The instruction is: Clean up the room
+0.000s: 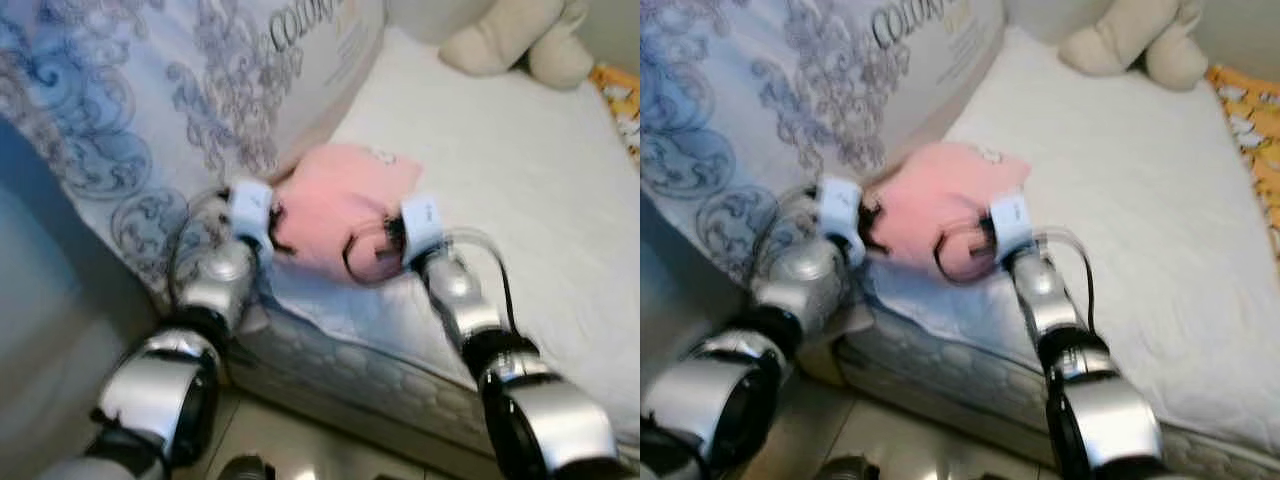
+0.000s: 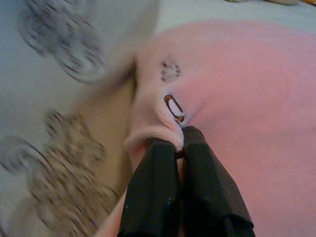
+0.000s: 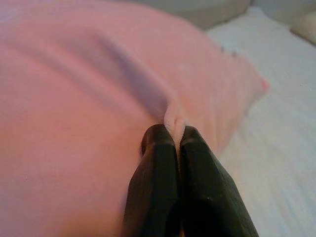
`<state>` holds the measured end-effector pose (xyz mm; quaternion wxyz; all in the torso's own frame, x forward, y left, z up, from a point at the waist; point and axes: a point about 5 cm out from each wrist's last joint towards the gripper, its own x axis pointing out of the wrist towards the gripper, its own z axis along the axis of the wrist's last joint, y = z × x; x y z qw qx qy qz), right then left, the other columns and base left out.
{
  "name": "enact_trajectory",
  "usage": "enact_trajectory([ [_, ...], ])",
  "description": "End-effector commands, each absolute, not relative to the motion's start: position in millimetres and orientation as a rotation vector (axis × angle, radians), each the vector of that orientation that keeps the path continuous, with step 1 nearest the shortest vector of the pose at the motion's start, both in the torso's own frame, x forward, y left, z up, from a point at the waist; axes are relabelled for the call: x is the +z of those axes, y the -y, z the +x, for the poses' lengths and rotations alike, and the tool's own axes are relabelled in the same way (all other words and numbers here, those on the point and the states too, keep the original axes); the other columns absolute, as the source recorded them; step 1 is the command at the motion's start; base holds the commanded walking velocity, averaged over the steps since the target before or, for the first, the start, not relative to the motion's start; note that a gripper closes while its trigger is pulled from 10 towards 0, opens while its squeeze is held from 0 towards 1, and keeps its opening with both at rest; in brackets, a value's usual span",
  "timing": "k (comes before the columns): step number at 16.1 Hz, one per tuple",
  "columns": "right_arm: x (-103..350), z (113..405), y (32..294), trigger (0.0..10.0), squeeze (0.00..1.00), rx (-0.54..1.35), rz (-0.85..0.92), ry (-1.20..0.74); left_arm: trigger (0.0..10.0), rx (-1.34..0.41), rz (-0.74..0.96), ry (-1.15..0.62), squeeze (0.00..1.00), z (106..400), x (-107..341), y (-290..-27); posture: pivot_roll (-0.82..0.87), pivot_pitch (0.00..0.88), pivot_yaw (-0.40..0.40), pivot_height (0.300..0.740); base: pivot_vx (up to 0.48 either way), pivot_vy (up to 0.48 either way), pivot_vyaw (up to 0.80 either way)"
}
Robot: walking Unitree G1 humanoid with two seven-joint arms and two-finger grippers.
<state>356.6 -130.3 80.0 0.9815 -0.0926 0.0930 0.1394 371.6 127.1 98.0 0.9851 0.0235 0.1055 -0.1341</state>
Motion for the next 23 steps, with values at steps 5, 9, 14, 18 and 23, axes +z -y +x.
enact_trajectory([
  [5, 110.1, 361.4, 146.0, 10.0, 0.00, 0.169, 0.058, -0.005, 10.0, -0.334, 0.018, 0.057, 0.00, 377.1, 140.6, -102.9, 0.05, 0.000, -0.043, 0.740, 0.000, 0.000, 0.00],
  [9, 111.0, 358.0, 148.5, 10.0, 0.00, 0.166, 0.055, 0.017, 10.0, -0.363, 0.005, 0.170, 0.00, 373.3, 159.2, -93.8, 0.05, 0.000, -0.039, 0.740, 0.209, 0.000, 0.00],
  [14, 147.7, 378.5, 152.7, 10.0, 0.00, 0.170, 0.006, 0.075, 10.0, -0.358, 0.057, 0.176, 0.00, 390.7, 185.4, -93.1, 0.05, 0.000, -0.037, 0.740, 0.480, 0.000, 0.00],
  [18, 211.9, 403.0, 159.7, 10.0, 0.00, 0.154, -0.087, 0.209, 10.0, -0.360, 0.083, 0.229, 0.00, 406.5, 224.8, -94.9, 0.06, 0.000, -0.039, 0.740, 0.478, 0.000, 0.00],
  [23, 275.4, 409.3, 173.4, 10.0, 0.00, -0.023, -0.341, 0.427, 10.0, -0.467, 0.115, 0.292, 0.00, 410.7, 257.1, -79.7, 0.07, 0.000, -0.042, 0.740, 0.182, 0.000, 0.00],
])
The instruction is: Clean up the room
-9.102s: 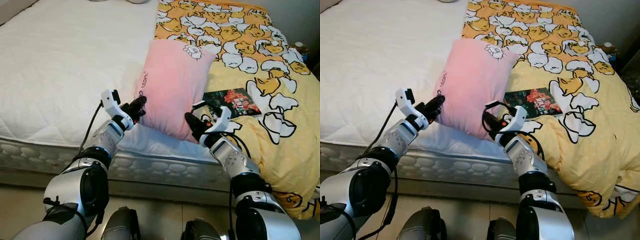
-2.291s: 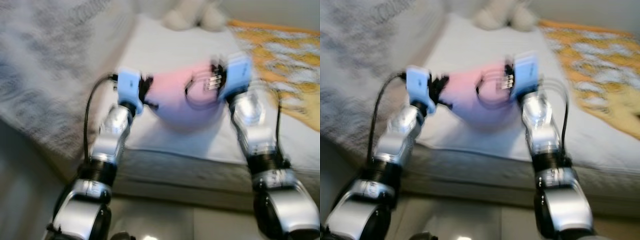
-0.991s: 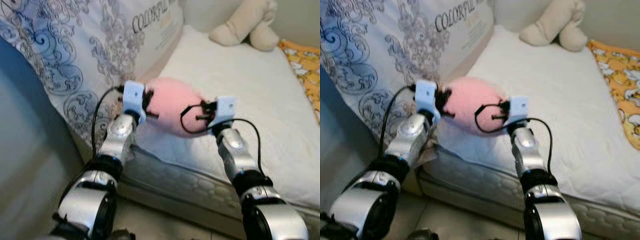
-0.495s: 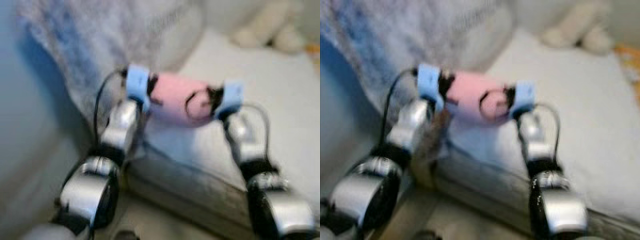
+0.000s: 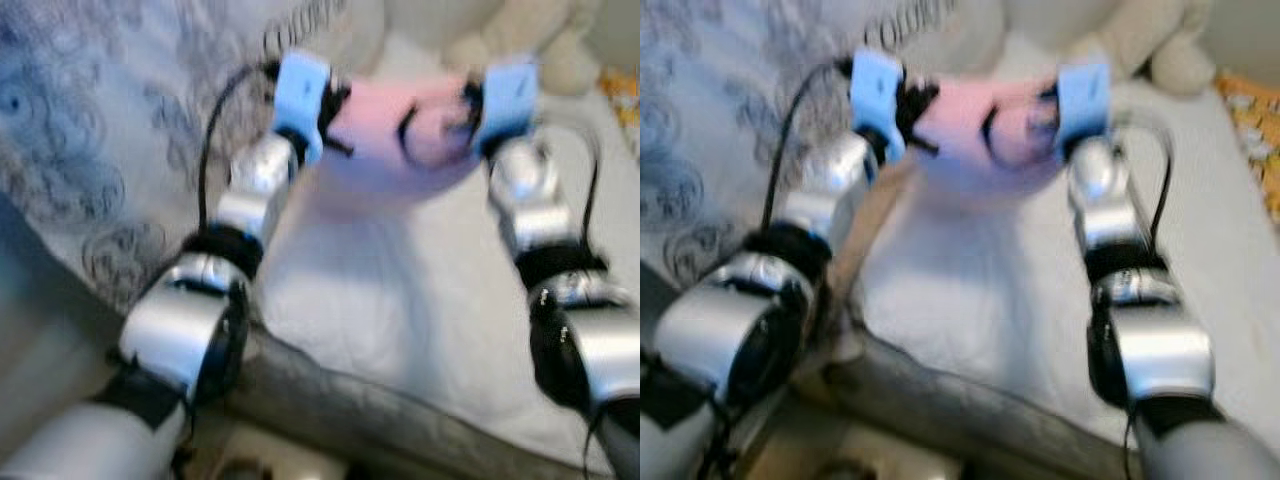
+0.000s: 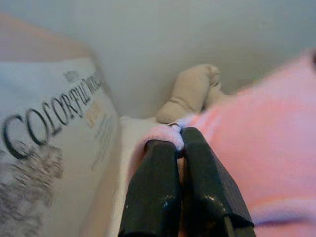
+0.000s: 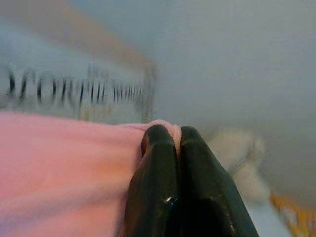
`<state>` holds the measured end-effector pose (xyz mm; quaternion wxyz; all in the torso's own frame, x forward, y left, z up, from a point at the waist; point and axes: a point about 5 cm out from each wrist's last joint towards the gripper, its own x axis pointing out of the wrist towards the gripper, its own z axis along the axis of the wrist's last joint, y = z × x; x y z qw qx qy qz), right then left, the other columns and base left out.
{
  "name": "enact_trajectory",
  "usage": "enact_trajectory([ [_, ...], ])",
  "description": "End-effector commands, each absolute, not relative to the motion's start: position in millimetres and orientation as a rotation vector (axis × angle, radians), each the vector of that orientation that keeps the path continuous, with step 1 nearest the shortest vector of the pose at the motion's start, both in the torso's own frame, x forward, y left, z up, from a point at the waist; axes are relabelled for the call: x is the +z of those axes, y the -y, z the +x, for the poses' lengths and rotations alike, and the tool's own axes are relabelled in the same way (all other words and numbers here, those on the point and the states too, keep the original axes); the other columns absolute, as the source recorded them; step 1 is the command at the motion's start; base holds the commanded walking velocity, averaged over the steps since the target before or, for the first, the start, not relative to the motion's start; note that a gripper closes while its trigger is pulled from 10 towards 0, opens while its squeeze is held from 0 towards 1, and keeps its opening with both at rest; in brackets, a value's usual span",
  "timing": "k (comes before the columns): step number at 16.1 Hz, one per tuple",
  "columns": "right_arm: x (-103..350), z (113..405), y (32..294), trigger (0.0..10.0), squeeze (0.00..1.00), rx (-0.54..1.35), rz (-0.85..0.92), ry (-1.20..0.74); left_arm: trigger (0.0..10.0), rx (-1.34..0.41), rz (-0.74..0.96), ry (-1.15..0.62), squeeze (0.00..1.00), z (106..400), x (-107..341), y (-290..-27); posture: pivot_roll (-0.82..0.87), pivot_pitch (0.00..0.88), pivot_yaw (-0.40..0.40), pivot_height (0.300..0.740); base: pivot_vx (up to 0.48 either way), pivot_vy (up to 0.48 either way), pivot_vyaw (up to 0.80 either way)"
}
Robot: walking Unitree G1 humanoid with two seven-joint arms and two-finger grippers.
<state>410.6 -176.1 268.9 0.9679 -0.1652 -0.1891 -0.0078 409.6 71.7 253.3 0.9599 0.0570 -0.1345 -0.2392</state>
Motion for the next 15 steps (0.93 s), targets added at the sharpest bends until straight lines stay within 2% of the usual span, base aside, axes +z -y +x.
enact_trajectory([
  [1, 276.7, 411.5, 174.5, 10.0, 0.00, -0.019, -0.337, 0.408, 10.0, -0.458, 0.122, 0.306, 0.00, 412.4, 264.3, -82.3, 0.06, 0.000, -0.041, 0.740, 0.000, 0.000, 0.00],
  [4, 263.9, 415.1, 174.8, 10.0, 0.00, -0.010, -0.289, 0.333, 10.0, -0.365, 0.195, 0.328, 0.00, 417.7, 277.4, -104.3, 0.05, 0.000, -0.038, 0.740, 0.000, 0.000, 0.00],
  [6, 215.0, 411.4, 171.2, 10.0, 0.00, 0.055, -0.290, 0.168, 10.0, -0.311, 0.229, 0.276, 0.00, 417.2, 254.2, -119.9, 0.05, 0.008, -0.044, 0.740, 0.000, 0.000, 0.00],
  [7, 200.6, 408.6, 172.4, 10.0, 0.00, 0.070, -0.303, 0.122, 10.0, -0.313, 0.246, 0.254, 0.00, 415.9, 244.2, -119.3, 0.05, 0.021, -0.048, 0.740, 0.000, 0.000, 0.00],
  [10, 146.2, 393.0, 182.0, 10.0, 0.00, 0.076, -0.242, -0.071, 10.0, -0.344, 0.249, 0.124, 0.00, 404.7, 189.9, -113.0, 0.05, 0.088, -0.068, 0.740, 0.000, 0.000, 0.00],
  [12, 95.2, 370.6, 182.7, 10.0, 0.00, 0.081, -0.135, -0.242, 10.0, -0.320, 0.249, -0.111, 0.00, 378.9, 113.9, -121.0, 0.02, 0.139, -0.073, 0.740, 0.000, 0.000, 0.00],
  [15, 75.9, 360.9, 175.2, 10.0, 0.00, 0.088, -0.099, -0.308, 10.0, -0.302, 0.277, -0.233, 0.00, 361.8, 79.6, -132.3, -0.01, 0.150, -0.077, 0.740, 0.000, 0.000, 0.00],
])
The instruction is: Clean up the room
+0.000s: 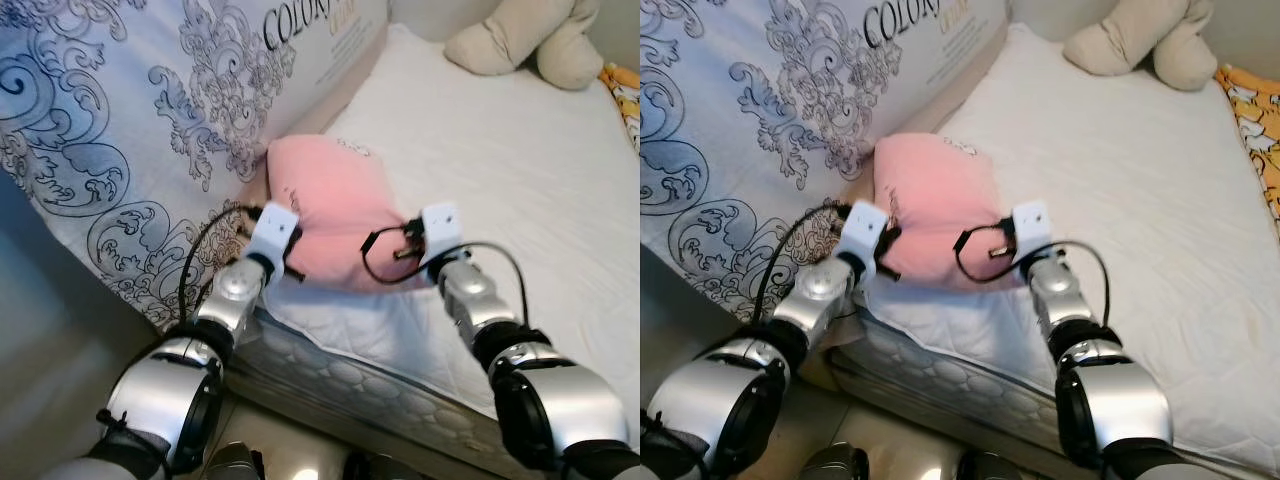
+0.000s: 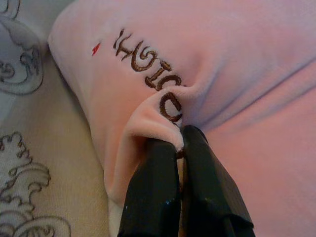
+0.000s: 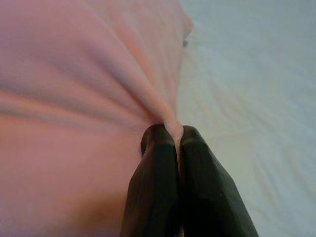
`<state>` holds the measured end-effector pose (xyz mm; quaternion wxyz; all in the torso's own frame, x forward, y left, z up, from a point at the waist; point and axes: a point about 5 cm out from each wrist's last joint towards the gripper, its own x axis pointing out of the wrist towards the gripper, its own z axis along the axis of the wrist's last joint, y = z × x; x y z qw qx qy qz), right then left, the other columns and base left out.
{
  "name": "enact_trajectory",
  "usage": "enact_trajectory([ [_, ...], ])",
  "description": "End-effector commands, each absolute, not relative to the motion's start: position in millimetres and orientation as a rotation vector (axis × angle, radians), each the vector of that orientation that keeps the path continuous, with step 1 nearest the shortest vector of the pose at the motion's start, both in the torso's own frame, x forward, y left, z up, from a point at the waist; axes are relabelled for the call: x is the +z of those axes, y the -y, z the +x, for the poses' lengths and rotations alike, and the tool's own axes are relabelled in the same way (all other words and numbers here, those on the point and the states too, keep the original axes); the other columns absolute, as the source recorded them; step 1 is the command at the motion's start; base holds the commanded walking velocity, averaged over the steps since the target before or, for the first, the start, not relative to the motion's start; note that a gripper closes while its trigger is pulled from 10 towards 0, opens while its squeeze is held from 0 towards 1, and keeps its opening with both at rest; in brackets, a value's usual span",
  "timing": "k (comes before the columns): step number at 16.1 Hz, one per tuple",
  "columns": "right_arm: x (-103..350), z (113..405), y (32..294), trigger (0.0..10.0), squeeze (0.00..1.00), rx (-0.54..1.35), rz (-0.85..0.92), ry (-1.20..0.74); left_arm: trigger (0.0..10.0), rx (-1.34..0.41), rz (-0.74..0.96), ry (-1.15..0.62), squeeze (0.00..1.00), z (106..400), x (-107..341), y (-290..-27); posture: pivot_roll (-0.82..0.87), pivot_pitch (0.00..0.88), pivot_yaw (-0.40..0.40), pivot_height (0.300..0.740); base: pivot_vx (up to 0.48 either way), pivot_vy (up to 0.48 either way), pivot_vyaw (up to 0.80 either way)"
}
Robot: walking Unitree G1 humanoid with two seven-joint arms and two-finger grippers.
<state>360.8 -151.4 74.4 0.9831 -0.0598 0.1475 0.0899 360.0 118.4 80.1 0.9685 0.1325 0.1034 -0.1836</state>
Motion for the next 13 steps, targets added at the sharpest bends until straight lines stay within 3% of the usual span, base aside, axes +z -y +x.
enact_trajectory([
  [1, 71.4, 358.9, 164.9, 10.0, 0.00, 0.098, -0.052, -0.315, 10.0, -0.296, 0.308, -0.254, 0.00, 360.3, 76.5, -140.8, -0.01, 0.147, -0.084, 0.740, 0.000, 0.000, 0.00],
  [7, 67.7, 349.4, 85.5, 10.0, 0.00, 0.271, 0.112, -0.261, 10.0, -0.310, 0.402, -0.133, 0.00, 379.3, 117.5, -164.8, 0.00, 0.117, -0.076, 0.740, 0.000, 0.000, 0.00],
  [10, 70.3, 348.0, 73.1, 10.0, 0.00, 0.297, 0.152, -0.248, 10.0, -0.307, 0.440, -0.096, 0.00, 384.7, 132.0, -171.9, 0.01, 0.110, -0.077, 0.740, 0.000, 0.000, 0.00],
  [13, 73.3, 350.9, 76.6, 10.0, 0.00, 0.289, 0.145, -0.248, 10.0, -0.320, 0.437, -0.099, 0.00, 383.9, 130.3, -170.5, 0.01, 0.111, -0.074, 0.740, 0.000, 0.000, 0.00],
])
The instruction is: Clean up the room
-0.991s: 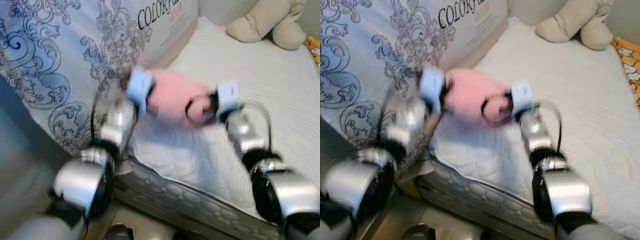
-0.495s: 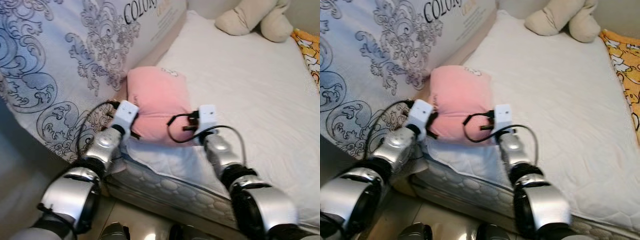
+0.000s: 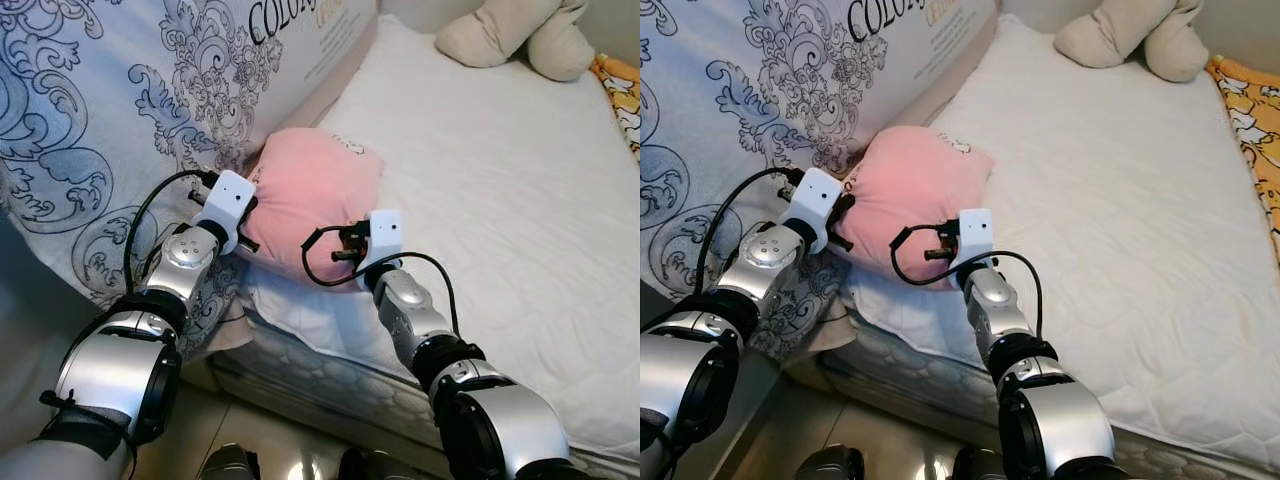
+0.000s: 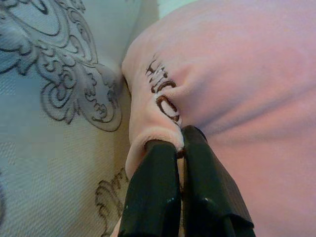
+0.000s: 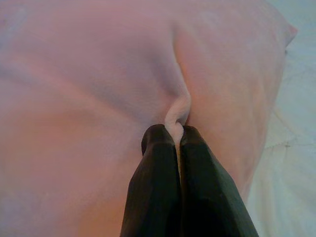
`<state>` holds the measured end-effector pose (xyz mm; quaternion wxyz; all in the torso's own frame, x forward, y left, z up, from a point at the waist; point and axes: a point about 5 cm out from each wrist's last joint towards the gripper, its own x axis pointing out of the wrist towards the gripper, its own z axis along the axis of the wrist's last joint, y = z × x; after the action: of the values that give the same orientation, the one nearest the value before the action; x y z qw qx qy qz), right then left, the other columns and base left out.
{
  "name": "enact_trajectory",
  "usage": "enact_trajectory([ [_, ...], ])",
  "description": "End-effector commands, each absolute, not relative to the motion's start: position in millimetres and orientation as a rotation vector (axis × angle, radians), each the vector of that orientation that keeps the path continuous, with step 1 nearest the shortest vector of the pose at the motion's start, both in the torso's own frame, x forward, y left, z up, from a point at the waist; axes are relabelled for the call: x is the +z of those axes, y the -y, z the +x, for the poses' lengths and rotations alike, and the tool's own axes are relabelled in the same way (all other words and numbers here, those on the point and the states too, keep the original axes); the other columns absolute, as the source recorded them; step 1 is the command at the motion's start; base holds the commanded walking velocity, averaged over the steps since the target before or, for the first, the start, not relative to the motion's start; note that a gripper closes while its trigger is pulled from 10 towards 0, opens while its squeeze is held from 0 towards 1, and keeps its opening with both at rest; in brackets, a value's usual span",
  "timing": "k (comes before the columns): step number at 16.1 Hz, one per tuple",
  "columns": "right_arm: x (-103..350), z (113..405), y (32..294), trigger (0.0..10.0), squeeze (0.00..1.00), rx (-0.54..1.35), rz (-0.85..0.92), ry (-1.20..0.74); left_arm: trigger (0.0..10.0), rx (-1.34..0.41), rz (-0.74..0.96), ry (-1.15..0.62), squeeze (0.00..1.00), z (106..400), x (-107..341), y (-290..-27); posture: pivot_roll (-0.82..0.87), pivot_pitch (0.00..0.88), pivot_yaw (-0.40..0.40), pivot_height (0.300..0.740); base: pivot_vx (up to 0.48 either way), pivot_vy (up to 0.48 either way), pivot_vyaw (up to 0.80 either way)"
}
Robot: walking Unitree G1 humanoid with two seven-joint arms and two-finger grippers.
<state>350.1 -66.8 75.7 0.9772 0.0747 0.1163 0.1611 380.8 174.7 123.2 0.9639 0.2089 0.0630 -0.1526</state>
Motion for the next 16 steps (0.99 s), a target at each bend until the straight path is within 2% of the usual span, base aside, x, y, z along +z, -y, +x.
enact_trajectory([
  [1, 71.4, 350.2, 77.5, 10.0, 0.00, 0.287, 0.138, -0.256, 10.0, -0.321, 0.430, -0.118, 0.00, 381.5, 124.4, -170.1, 0.00, 0.114, -0.076, 0.740, 0.000, 0.000, 0.00],
  [5, 60.9, 341.8, 71.9, 10.0, 0.00, 0.294, 0.129, -0.287, 10.0, -0.344, 0.434, -0.221, 0.00, 365.9, 92.8, -171.7, -0.01, 0.128, -0.083, 0.740, 0.000, 0.000, 0.00],
  [10, 70.5, 341.6, 51.9, 10.0, 0.00, 0.342, 0.171, -0.240, 10.0, -0.381, 0.492, -0.090, 0.00, 383.3, 131.0, -165.5, -0.01, 0.102, -0.078, 0.740, 0.000, 0.000, 0.00],
  [12, 71.1, 342.8, 53.7, 10.0, 0.00, 0.335, 0.161, -0.241, 10.0, -0.380, 0.487, -0.090, 0.00, 385.9, 135.0, -163.3, -0.01, 0.090, -0.076, 0.740, 0.000, 0.000, 0.00],
  [16, 80.3, 349.4, 64.0, 10.0, 0.00, 0.279, 0.149, -0.188, 10.0, -0.389, 0.337, -0.081, 0.00, 388.6, 139.0, -152.2, -0.01, 0.077, -0.076, 0.740, 0.000, 0.000, 0.00],
])
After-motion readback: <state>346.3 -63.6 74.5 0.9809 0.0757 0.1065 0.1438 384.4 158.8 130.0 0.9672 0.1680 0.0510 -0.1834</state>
